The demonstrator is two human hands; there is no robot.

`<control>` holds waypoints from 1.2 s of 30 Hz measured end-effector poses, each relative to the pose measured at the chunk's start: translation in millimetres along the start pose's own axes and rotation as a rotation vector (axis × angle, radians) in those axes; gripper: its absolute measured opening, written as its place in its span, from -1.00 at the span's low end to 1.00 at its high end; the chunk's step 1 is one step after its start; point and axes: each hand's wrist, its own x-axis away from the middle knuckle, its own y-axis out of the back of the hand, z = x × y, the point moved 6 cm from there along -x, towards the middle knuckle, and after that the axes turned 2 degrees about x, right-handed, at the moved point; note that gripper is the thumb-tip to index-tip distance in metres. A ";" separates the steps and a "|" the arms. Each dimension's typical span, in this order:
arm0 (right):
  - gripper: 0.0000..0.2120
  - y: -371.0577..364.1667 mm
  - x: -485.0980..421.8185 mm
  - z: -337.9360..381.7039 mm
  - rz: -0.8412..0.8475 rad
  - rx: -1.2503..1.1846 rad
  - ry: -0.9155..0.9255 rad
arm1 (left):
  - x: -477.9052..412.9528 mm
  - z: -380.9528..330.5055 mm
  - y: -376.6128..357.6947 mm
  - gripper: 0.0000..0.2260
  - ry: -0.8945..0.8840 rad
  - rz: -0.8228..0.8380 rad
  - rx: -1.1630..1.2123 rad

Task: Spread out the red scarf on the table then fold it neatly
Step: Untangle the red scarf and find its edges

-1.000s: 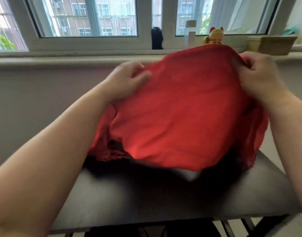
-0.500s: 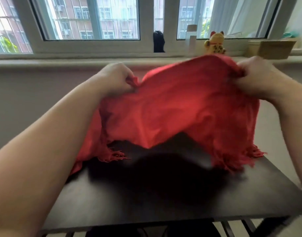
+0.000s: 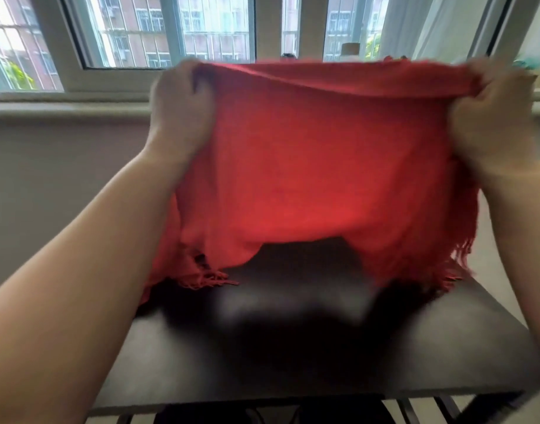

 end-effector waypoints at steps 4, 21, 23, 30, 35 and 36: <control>-0.67 -23.5 -1.1 -2.0 0.388 0.121 0.065 | 11.7 2.4 -33.6 -0.79 -0.061 0.532 -0.221; -0.69 -34.8 22.0 -52.7 0.359 0.259 -0.380 | 8.9 55.5 -43.5 -0.66 0.284 0.298 -0.059; -0.70 -33.2 24.0 -46.6 0.324 0.252 -0.365 | 17.2 45.2 -46.9 -0.72 0.184 0.285 -0.135; -0.74 -20.4 12.9 -20.3 0.221 0.183 -0.191 | 18.5 21.4 -37.2 -0.77 0.015 0.145 -0.394; -0.61 10.1 -34.2 -104.0 -0.030 0.173 -0.178 | 7.6 4.4 5.9 -0.75 -0.092 -0.155 -0.382; -0.50 16.0 -40.0 -114.6 -0.101 0.169 -0.179 | 5.0 4.0 9.2 -0.75 -0.109 -0.179 -0.355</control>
